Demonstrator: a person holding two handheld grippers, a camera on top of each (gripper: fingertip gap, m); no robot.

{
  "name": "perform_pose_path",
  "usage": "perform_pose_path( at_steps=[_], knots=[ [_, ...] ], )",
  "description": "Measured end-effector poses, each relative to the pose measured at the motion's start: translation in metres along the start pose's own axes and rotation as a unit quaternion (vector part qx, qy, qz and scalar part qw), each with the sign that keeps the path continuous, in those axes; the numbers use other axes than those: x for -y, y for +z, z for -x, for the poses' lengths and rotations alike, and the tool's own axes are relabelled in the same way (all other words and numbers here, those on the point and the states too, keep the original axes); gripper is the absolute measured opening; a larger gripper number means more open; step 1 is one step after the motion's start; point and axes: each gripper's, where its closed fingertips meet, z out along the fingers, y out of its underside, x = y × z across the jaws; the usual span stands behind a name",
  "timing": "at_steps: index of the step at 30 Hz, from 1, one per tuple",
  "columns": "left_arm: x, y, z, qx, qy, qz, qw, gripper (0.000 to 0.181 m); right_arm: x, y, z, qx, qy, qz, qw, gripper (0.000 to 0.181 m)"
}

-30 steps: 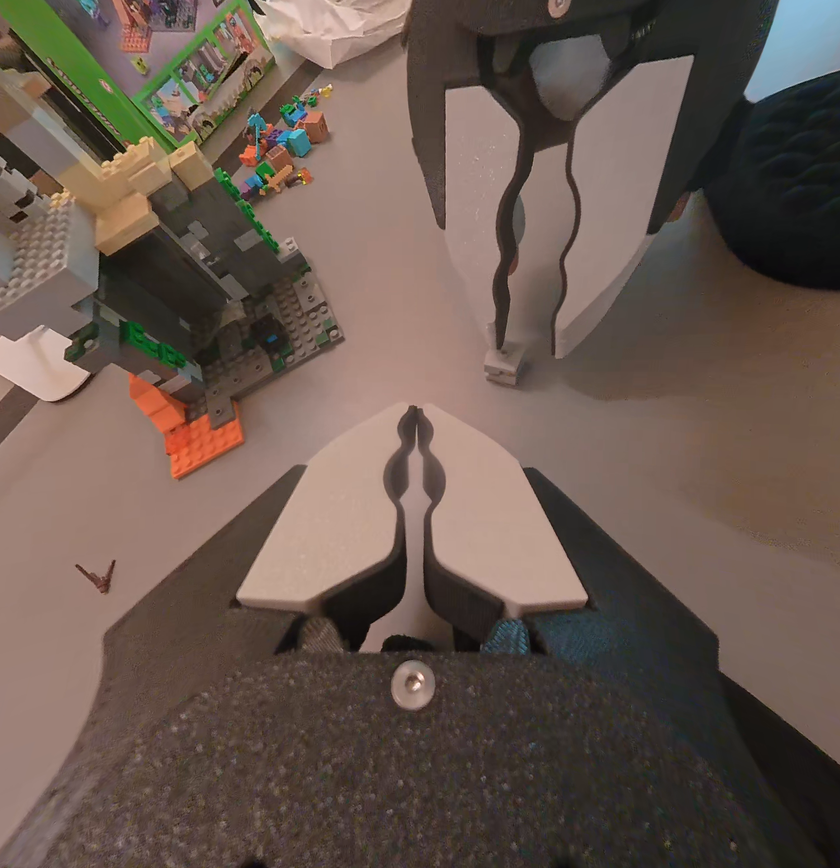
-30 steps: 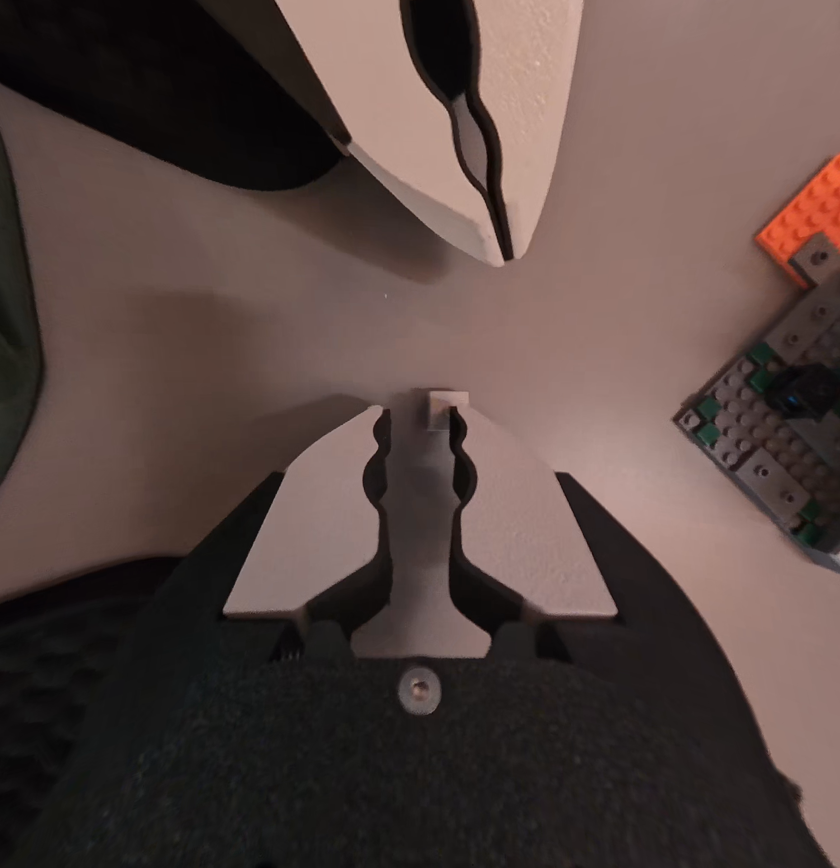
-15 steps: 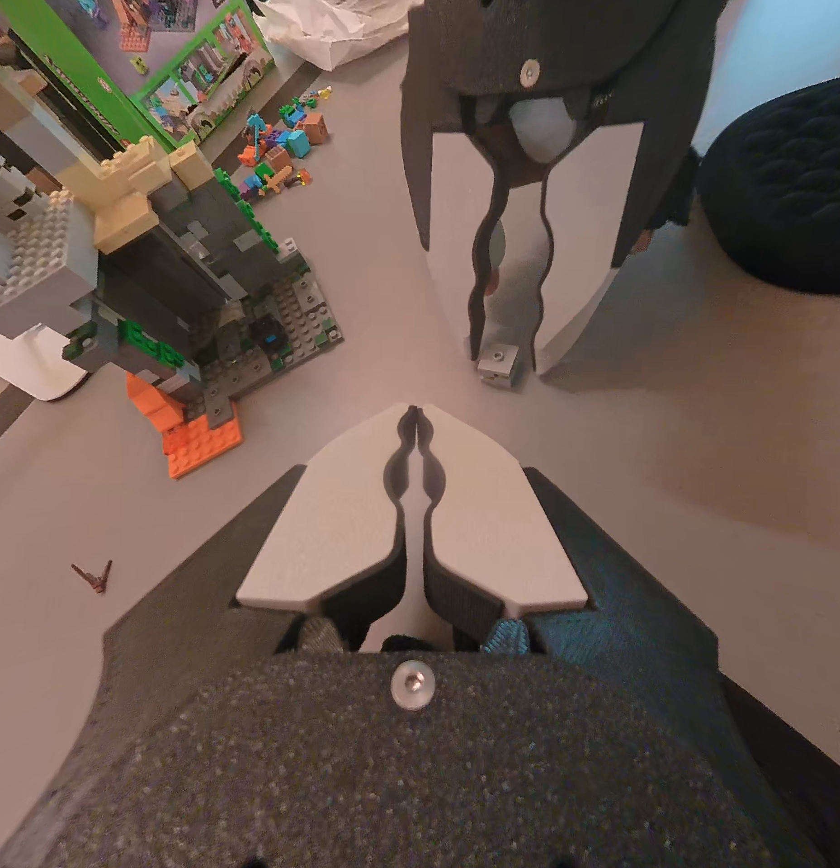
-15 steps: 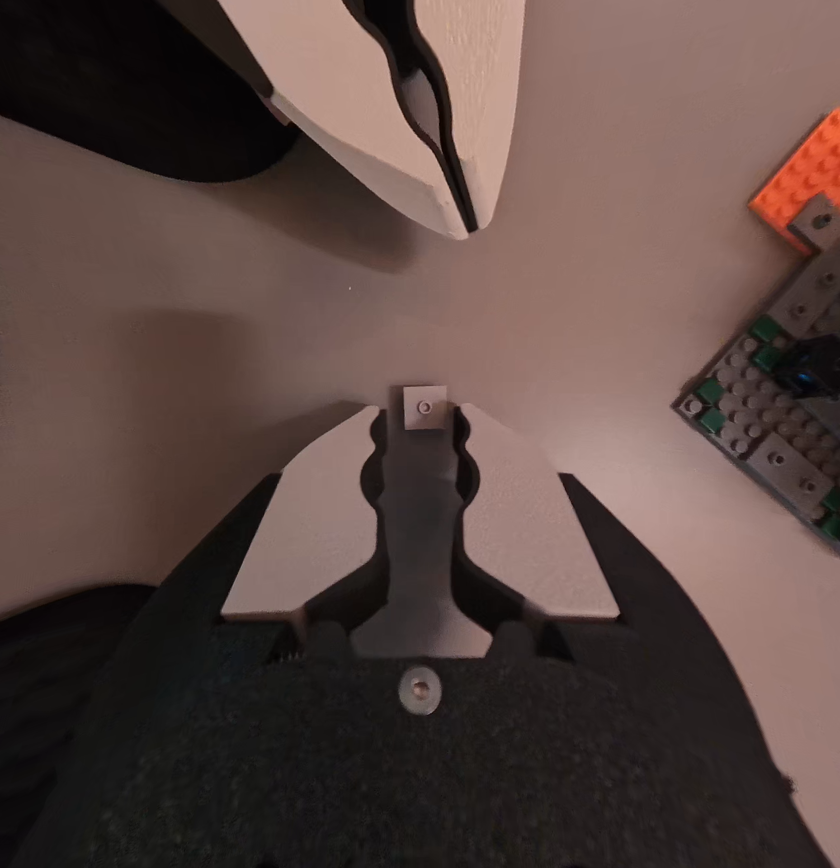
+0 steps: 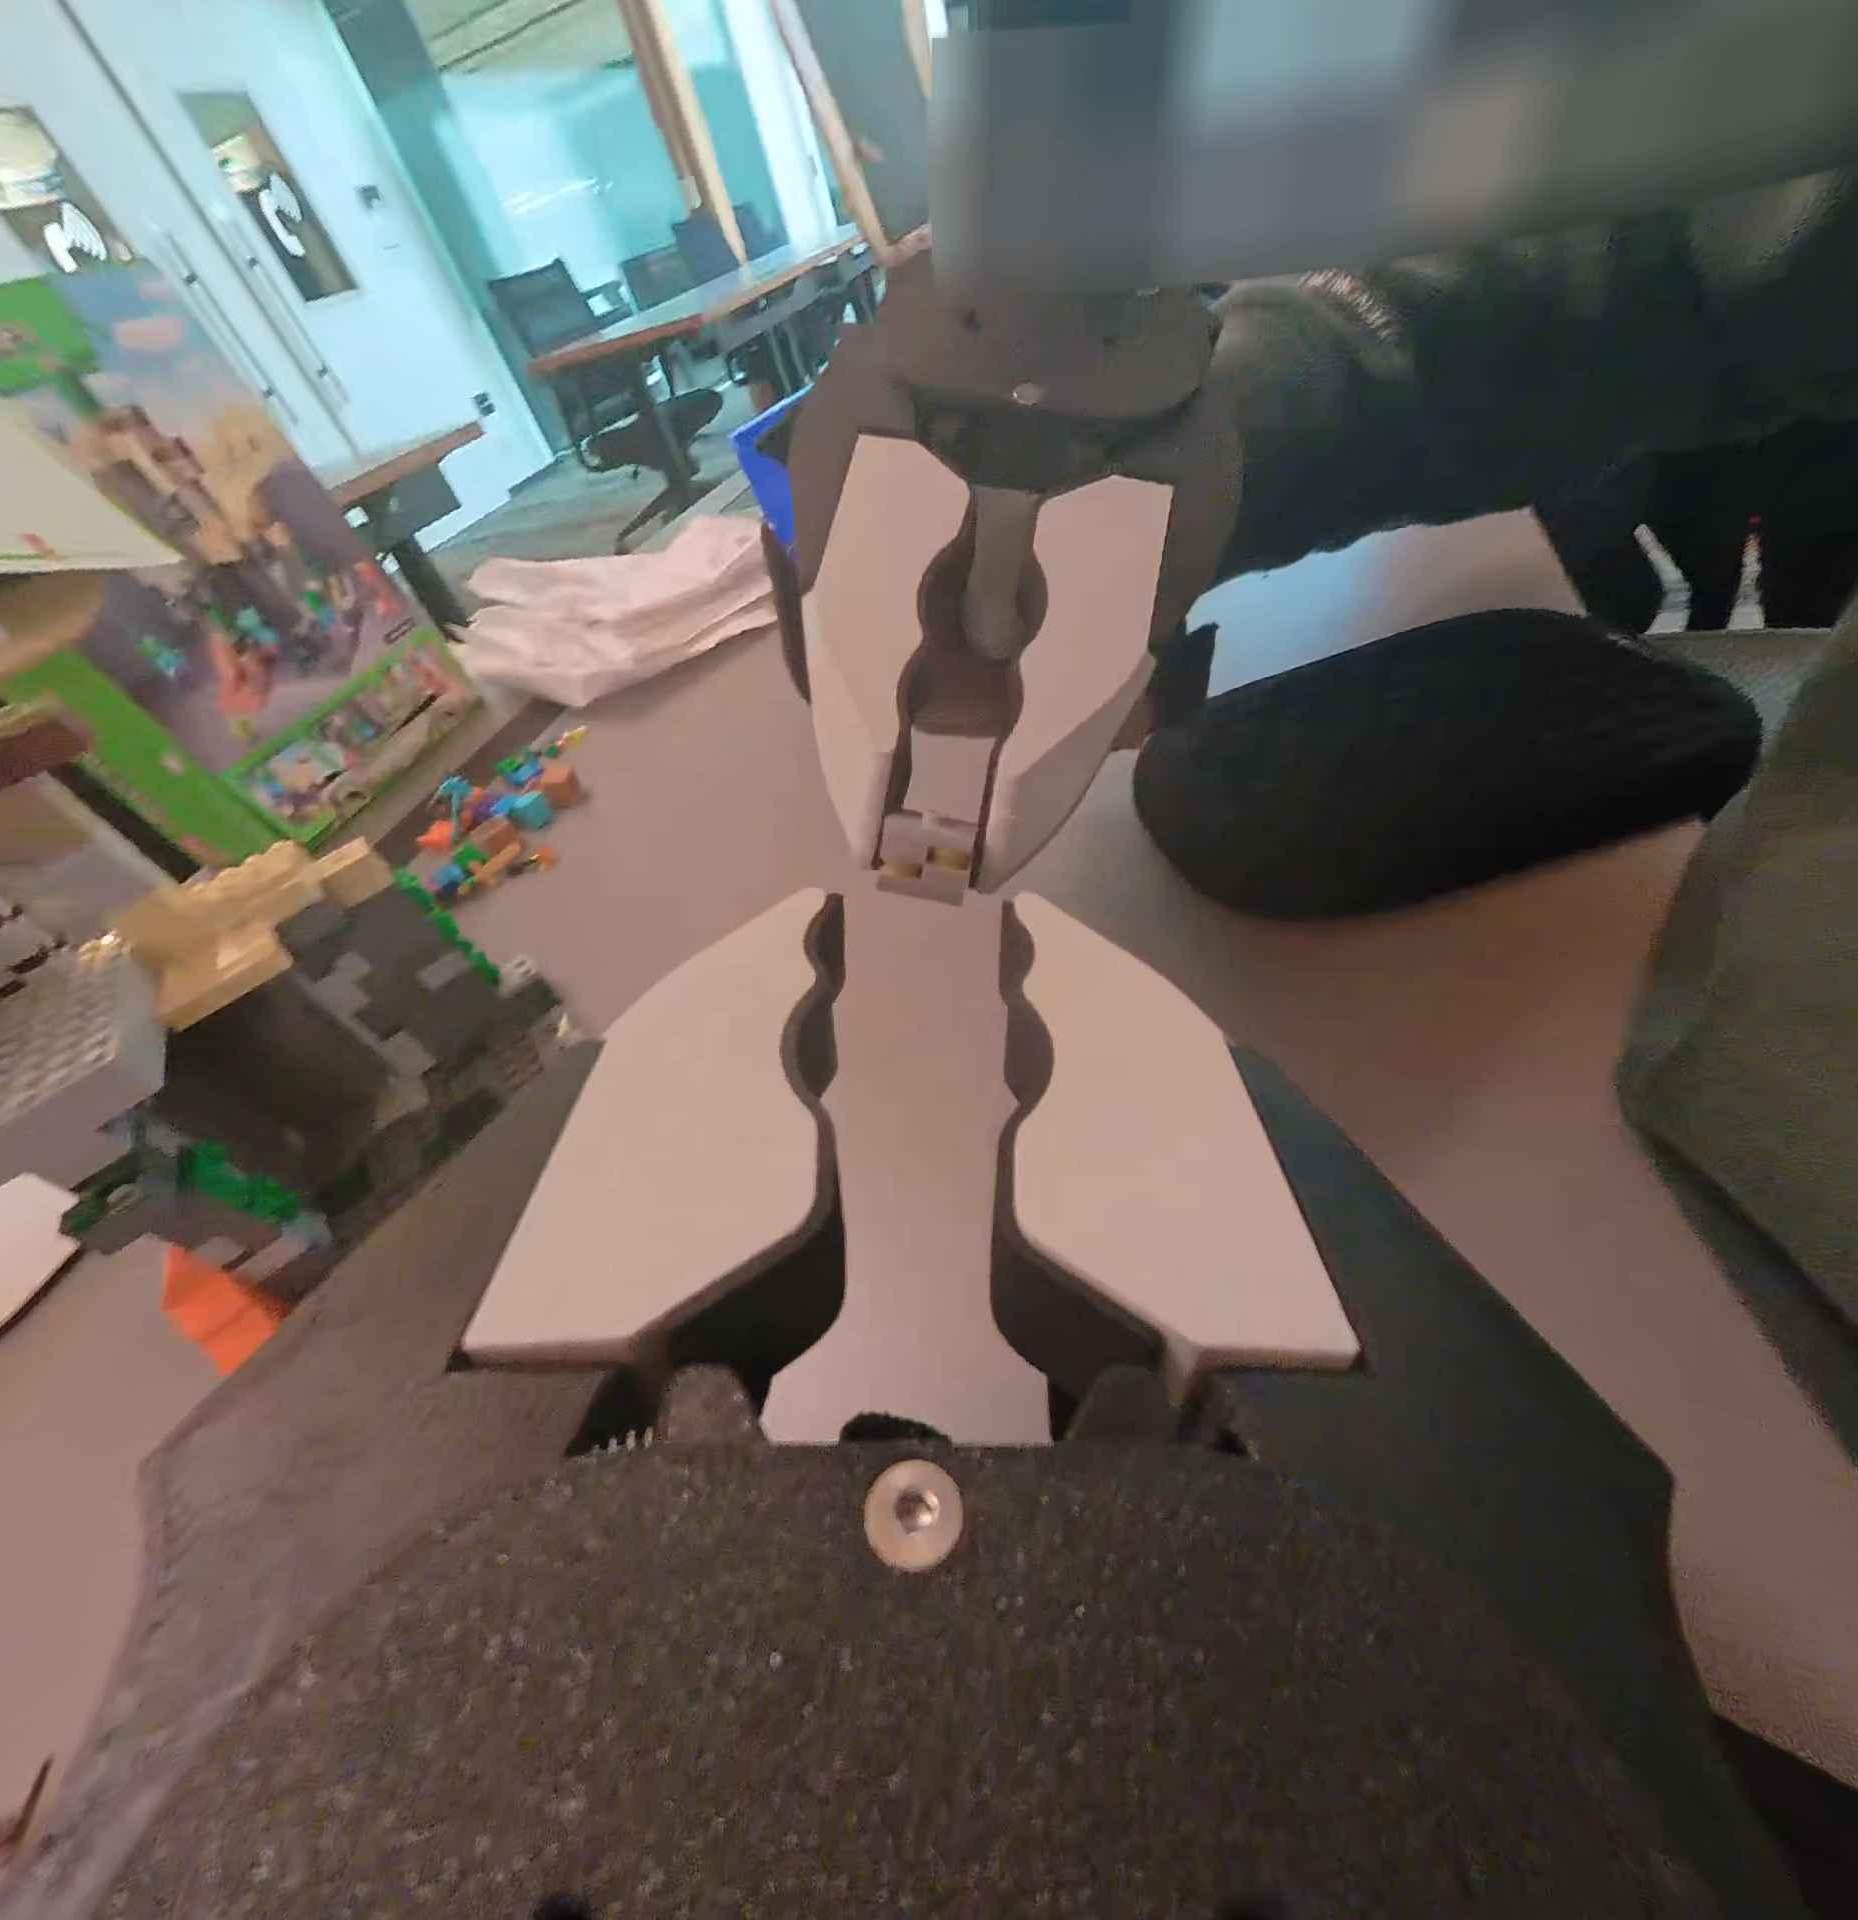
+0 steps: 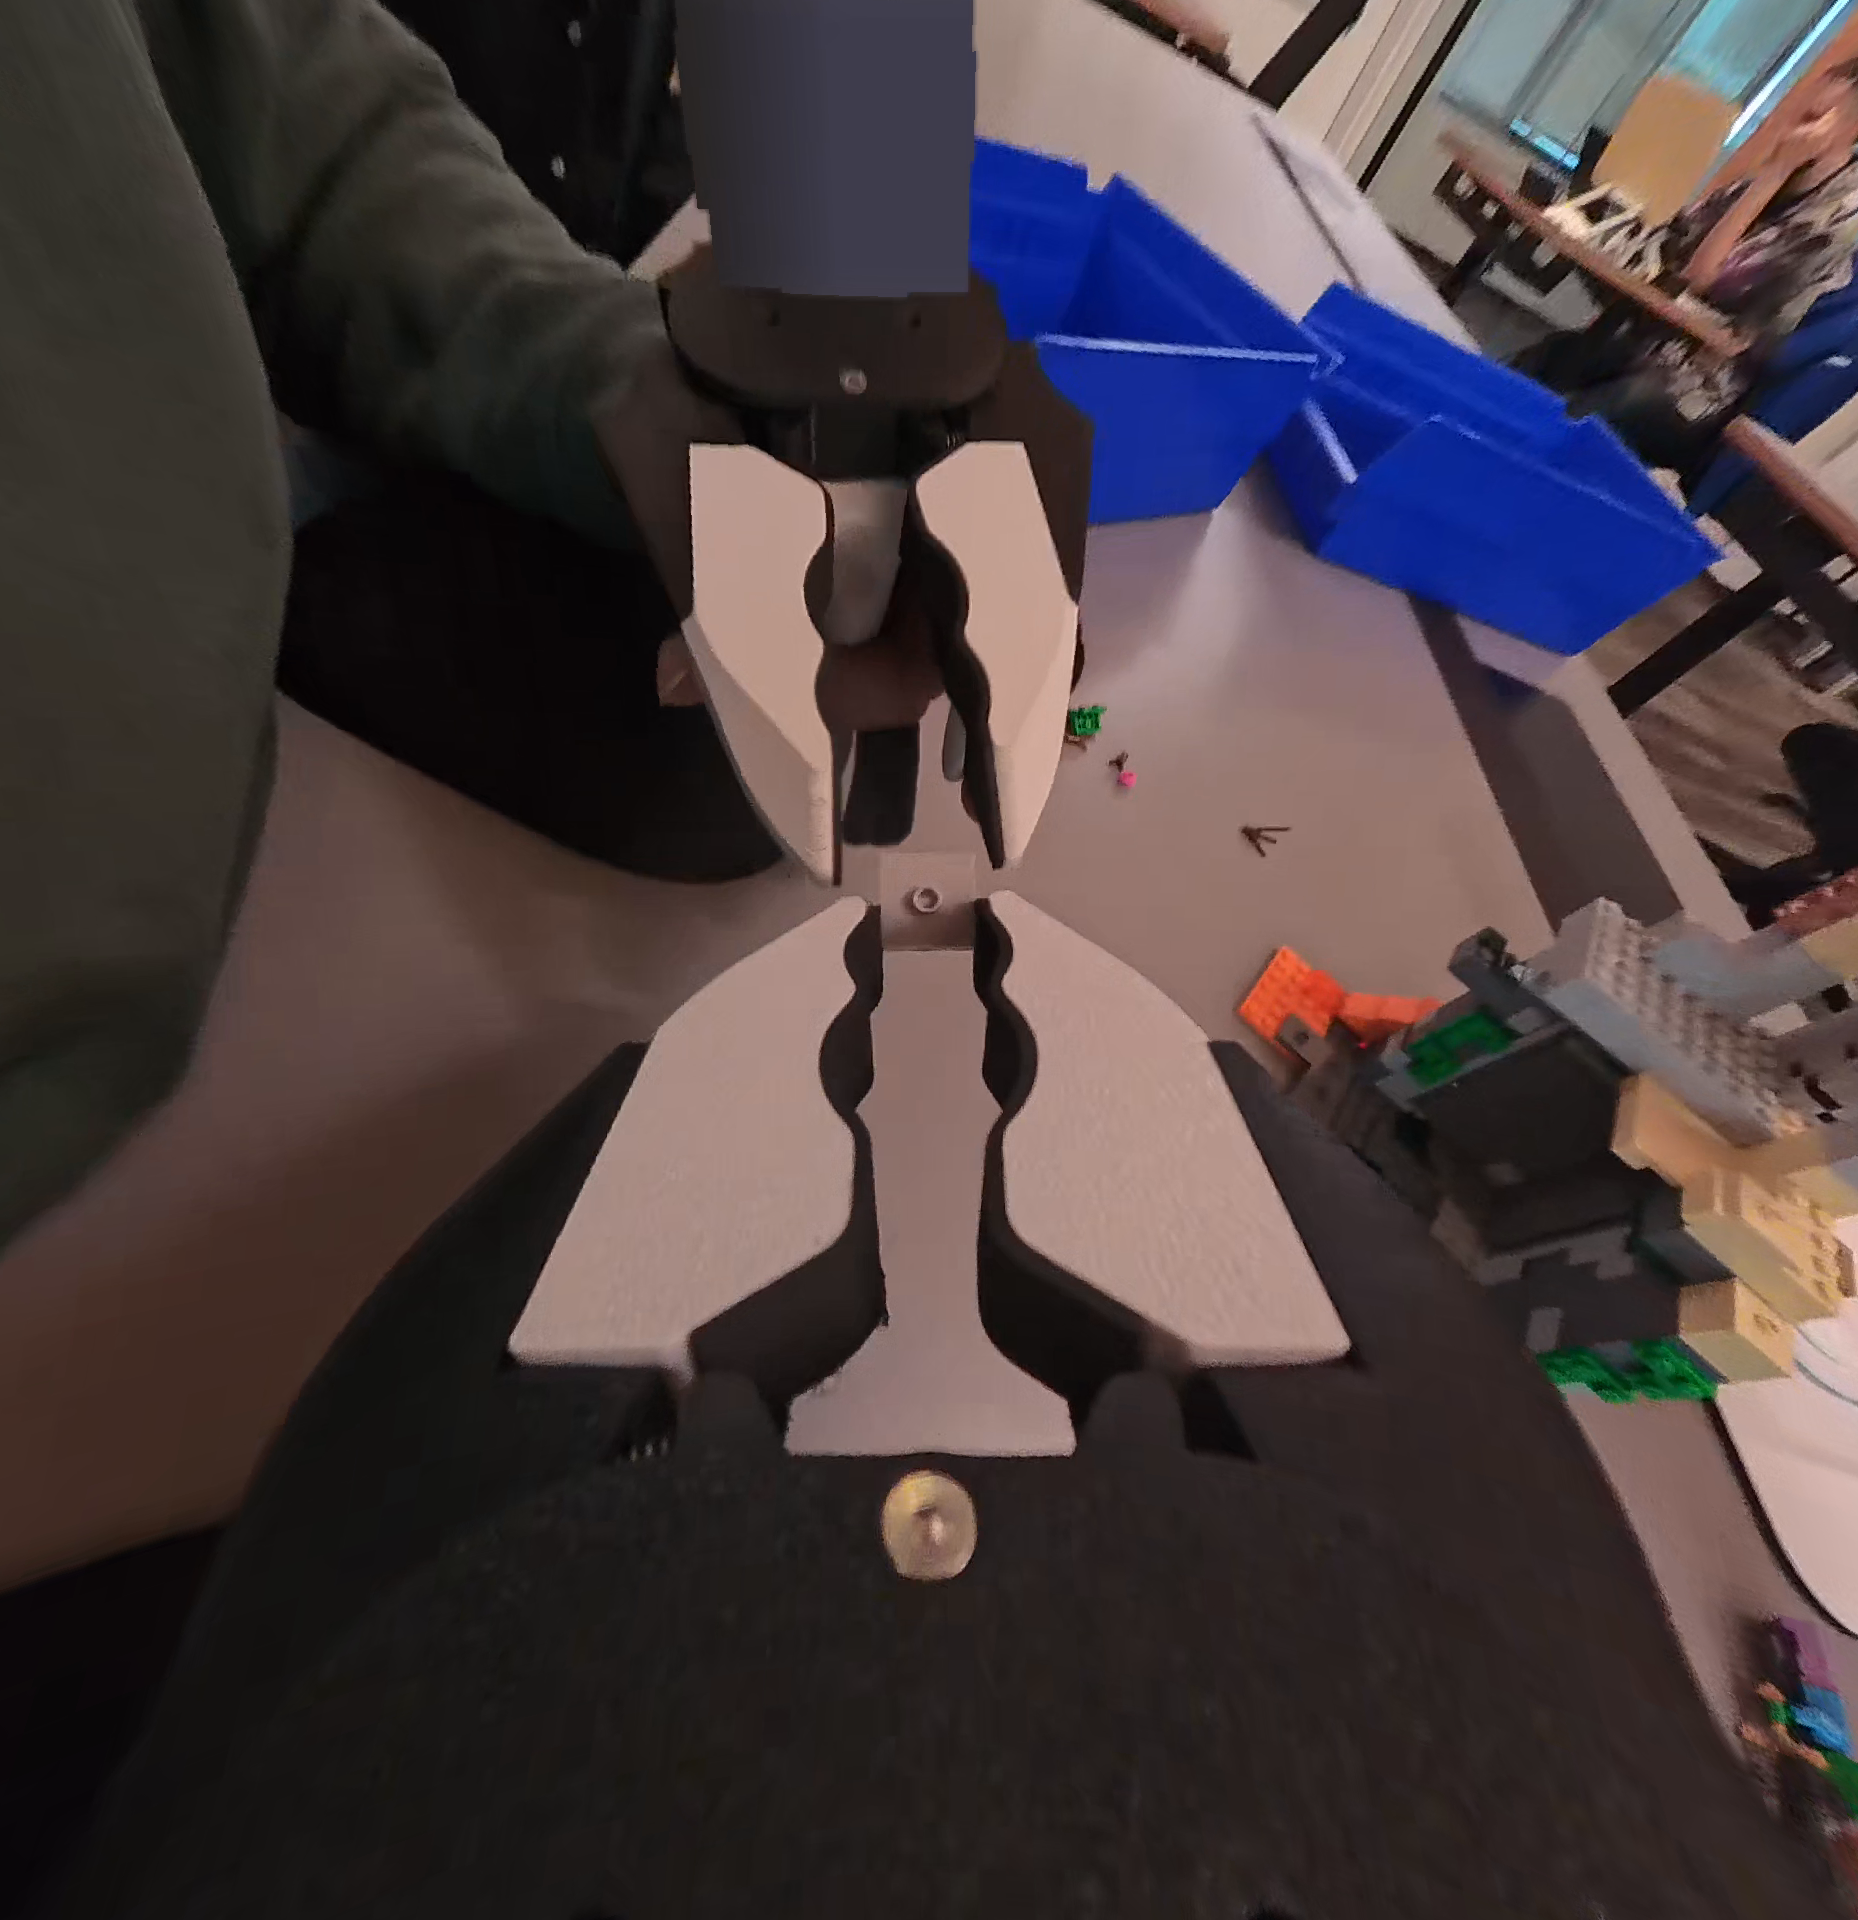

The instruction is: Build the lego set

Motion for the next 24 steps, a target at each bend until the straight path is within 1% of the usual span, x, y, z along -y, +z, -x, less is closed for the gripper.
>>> perform_pose_path(
  at_steps=[3,7,11,12,18,24],
  knots=[
    [0.010,0.000,-0.011,-0.018,0.010,-0.031,0.999,0.027,0.007,-0.003,0.006,-0.004,-0.002,-0.013,1.000,0.017],
    [0.010,0.001,-0.017,-0.020,0.036,-0.025,0.999,0.022,0.012,-0.002,0.014,0.001,-0.008,-0.024,1.000,0.017],
    [0.013,-0.003,-0.020,-0.035,0.030,-0.028,0.999,0.019,0.016,-0.003,0.018,0.010,-0.007,-0.035,0.999,0.017],
    [0.012,-0.003,-0.020,-0.040,0.028,-0.024,0.999,0.016,0.016,-0.002,0.019,0.012,-0.005,-0.032,0.999,0.017],
    [0.007,-0.003,-0.022,-0.055,0.011,-0.008,0.998,0.016,0.013,-0.002,0.021,0.014,-0.025,0.013,1.000,0.017],
    [-0.004,0.000,-0.023,-0.064,0.013,0.026,0.998,0.016,0.010,-0.003,0.023,0.028,-0.038,0.058,0.997,0.022]
  ],
)
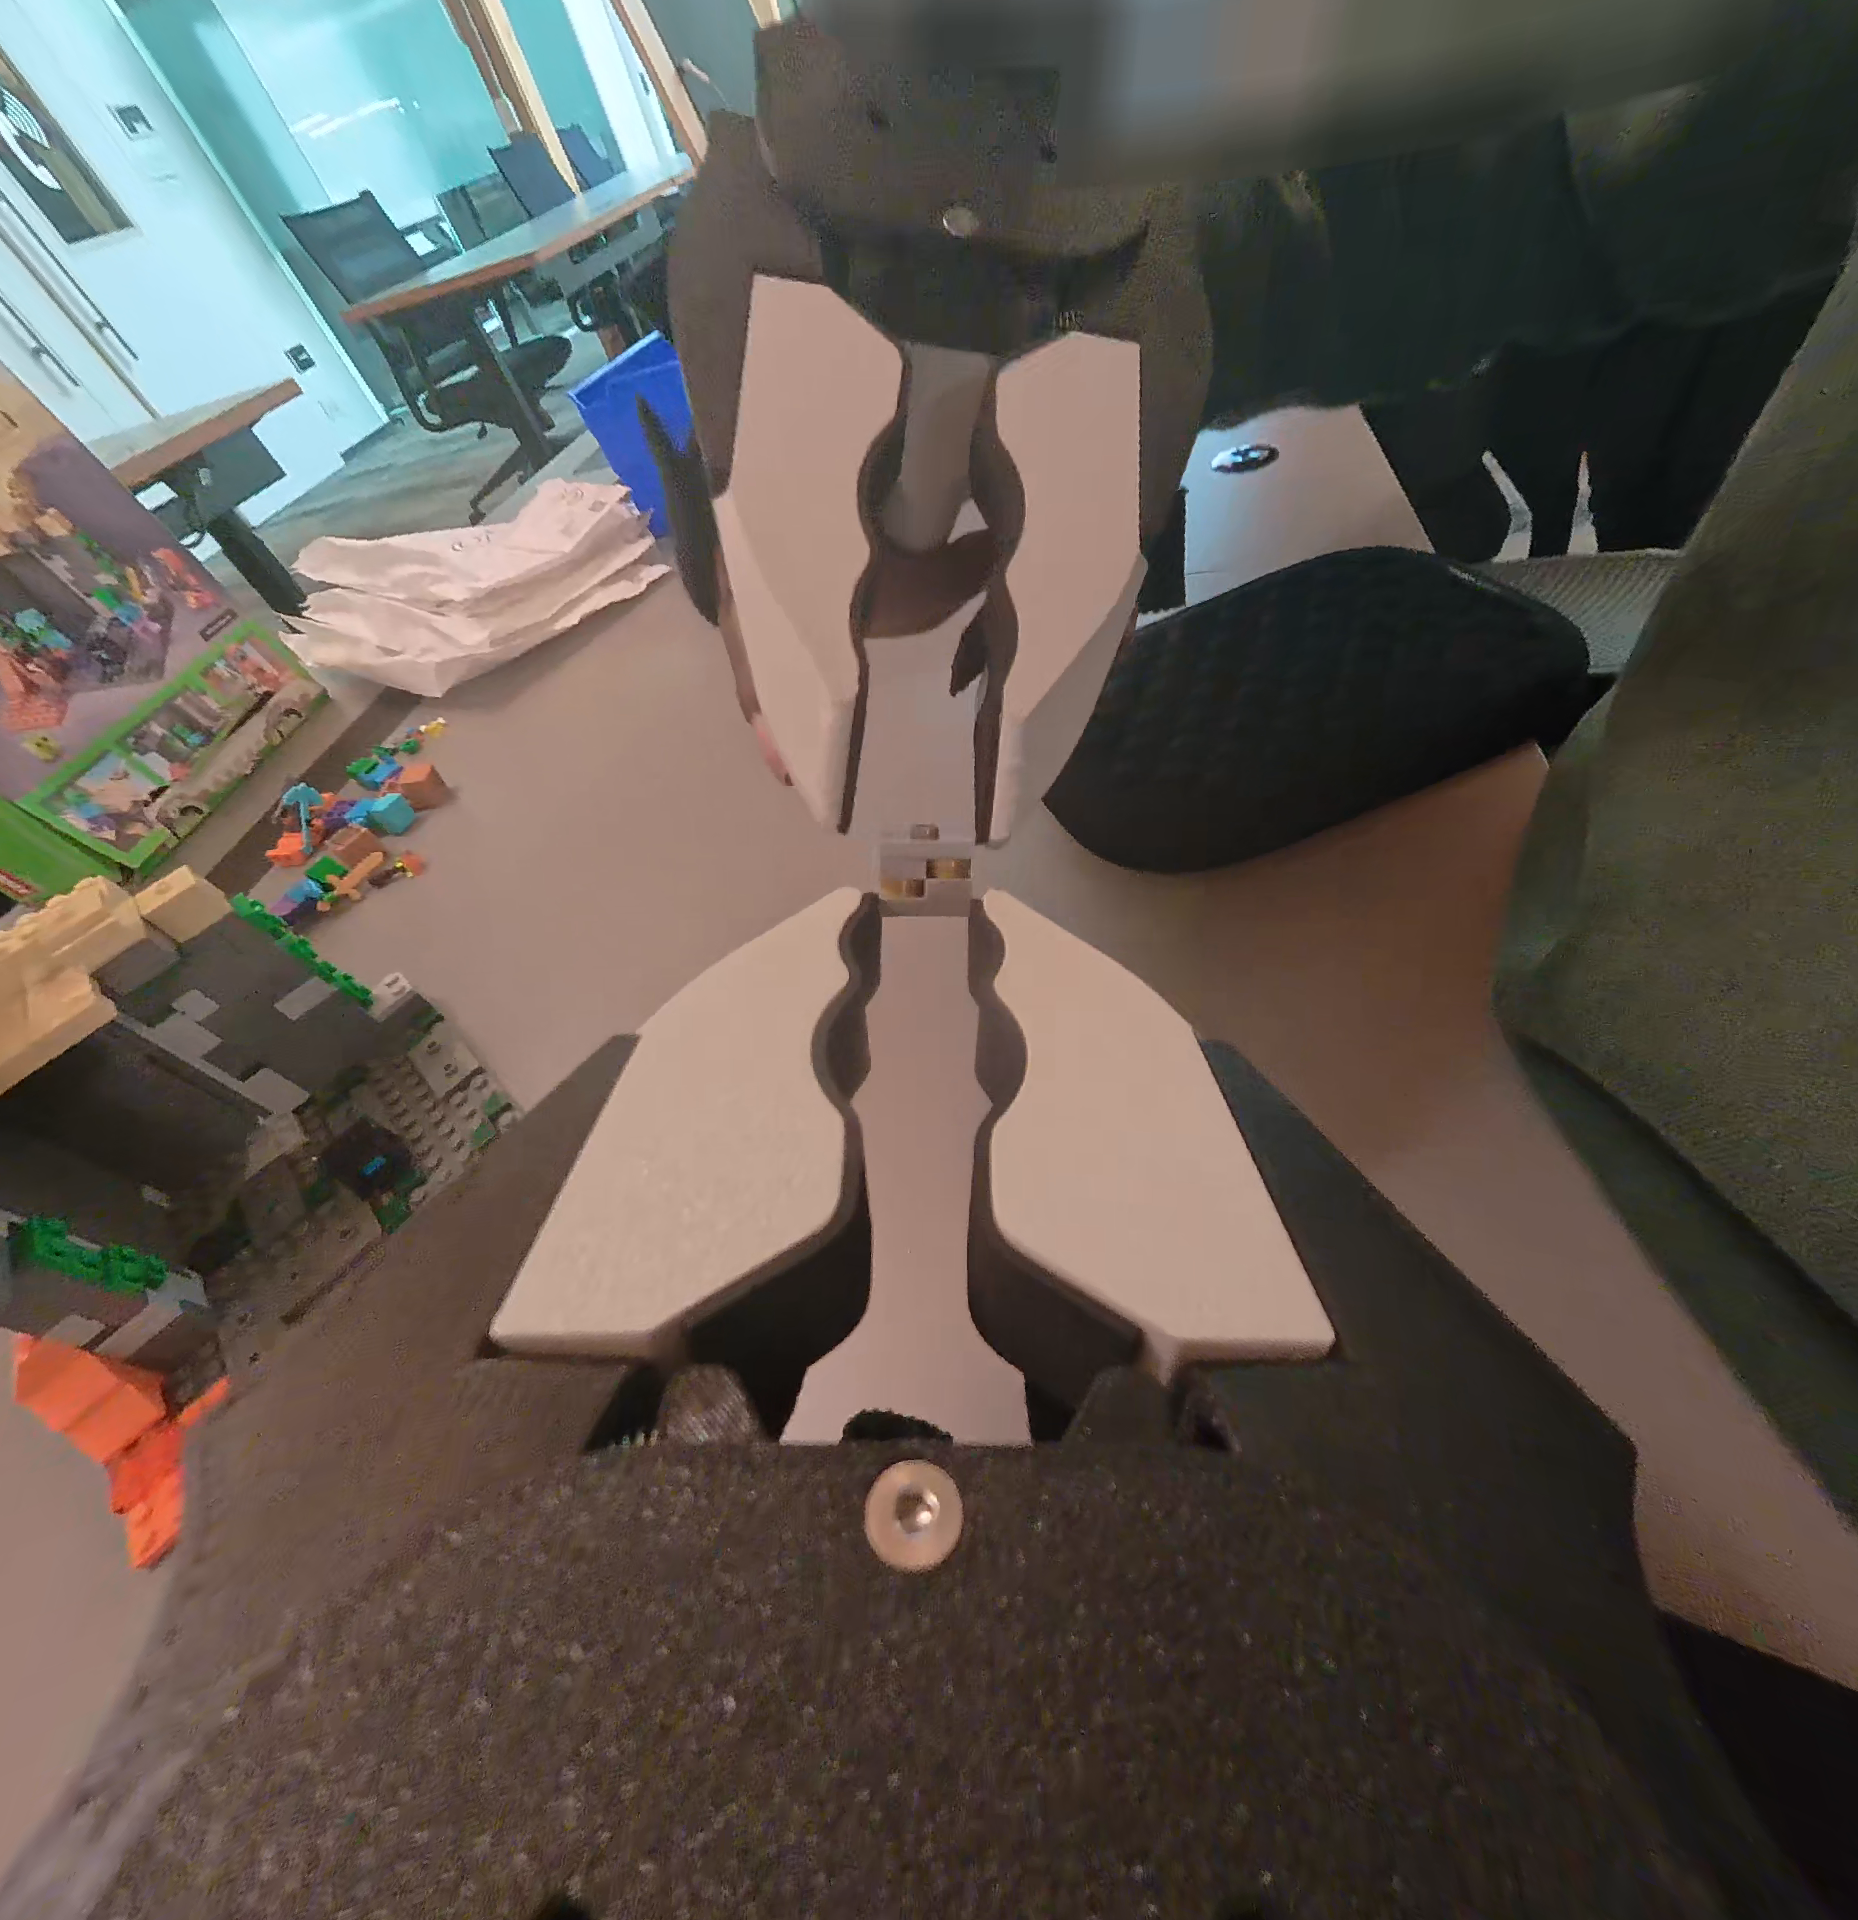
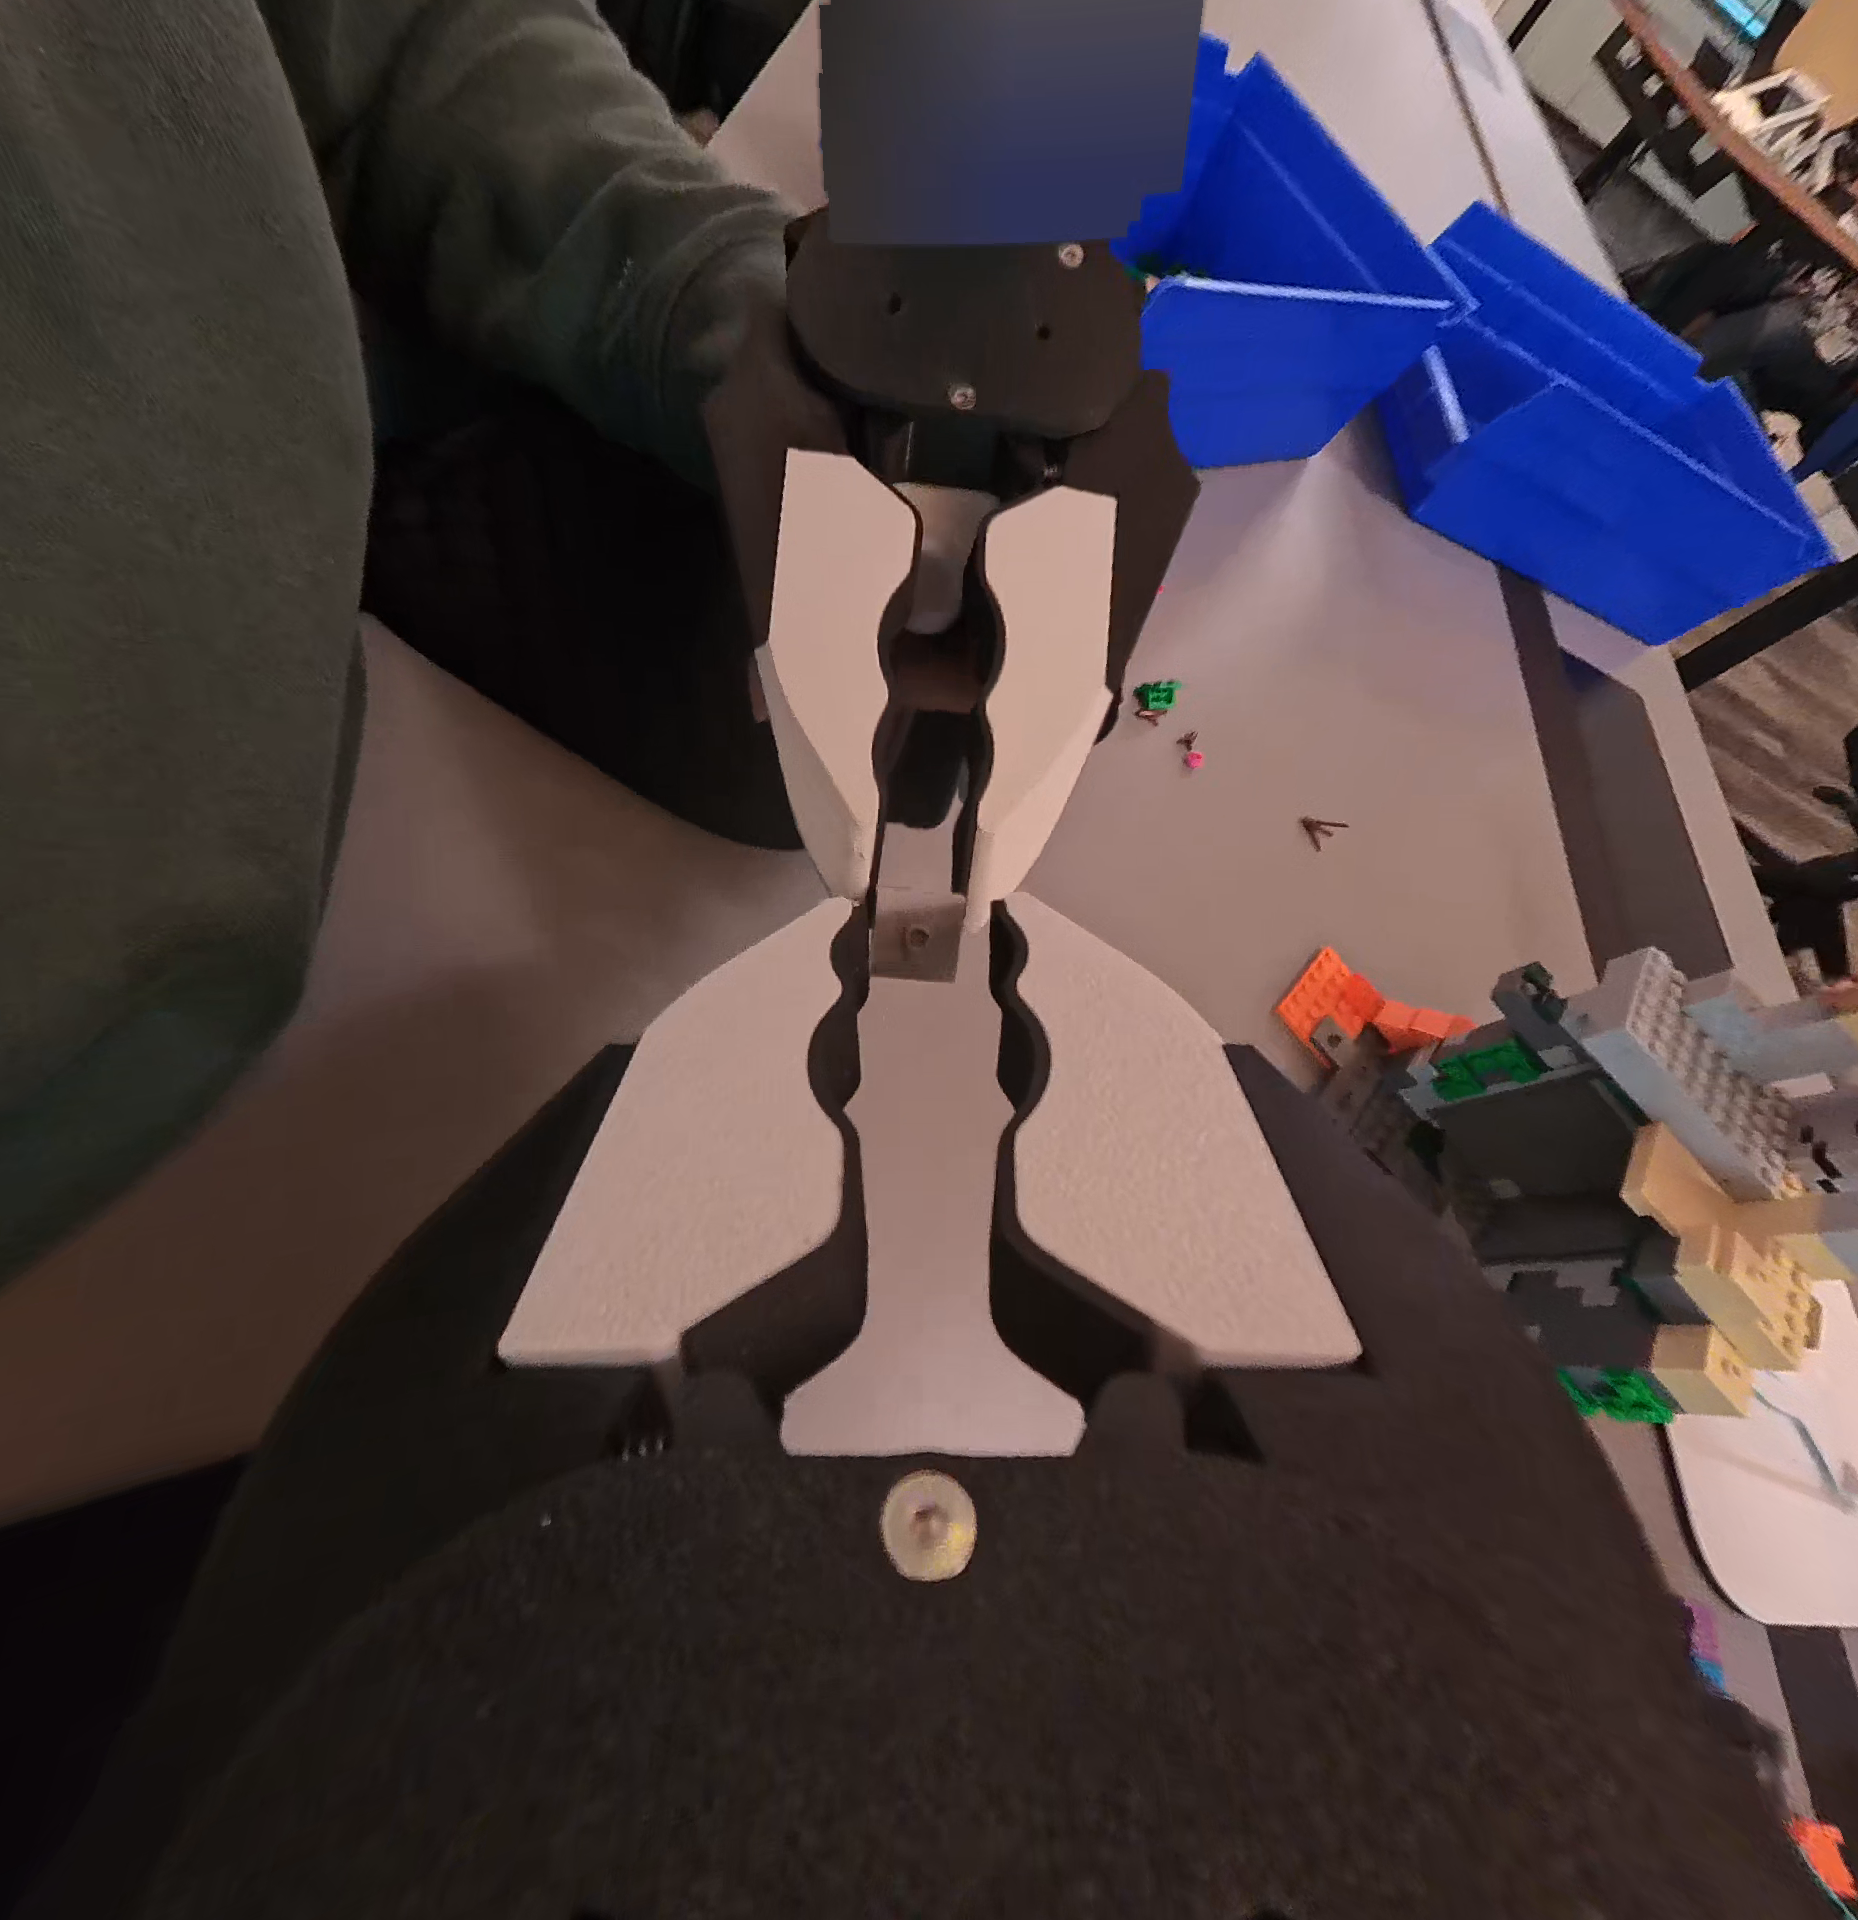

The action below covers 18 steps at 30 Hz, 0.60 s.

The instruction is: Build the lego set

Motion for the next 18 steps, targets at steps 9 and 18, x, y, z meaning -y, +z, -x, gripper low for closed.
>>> perform_pose_path(
  at_steps=[9,18],
  knots=[
    [-0.003,0.002,-0.008,-0.024,-0.001,0.012,1.000,0.015,-0.002,0.003,0.011,0.040,-0.042,0.024,0.998,0.016],
    [-0.003,0.001,-0.014,-0.036,0.009,0.015,0.999,0.015,0.000,0.004,0.016,0.066,-0.056,0.025,0.996,0.016]
  ],
)
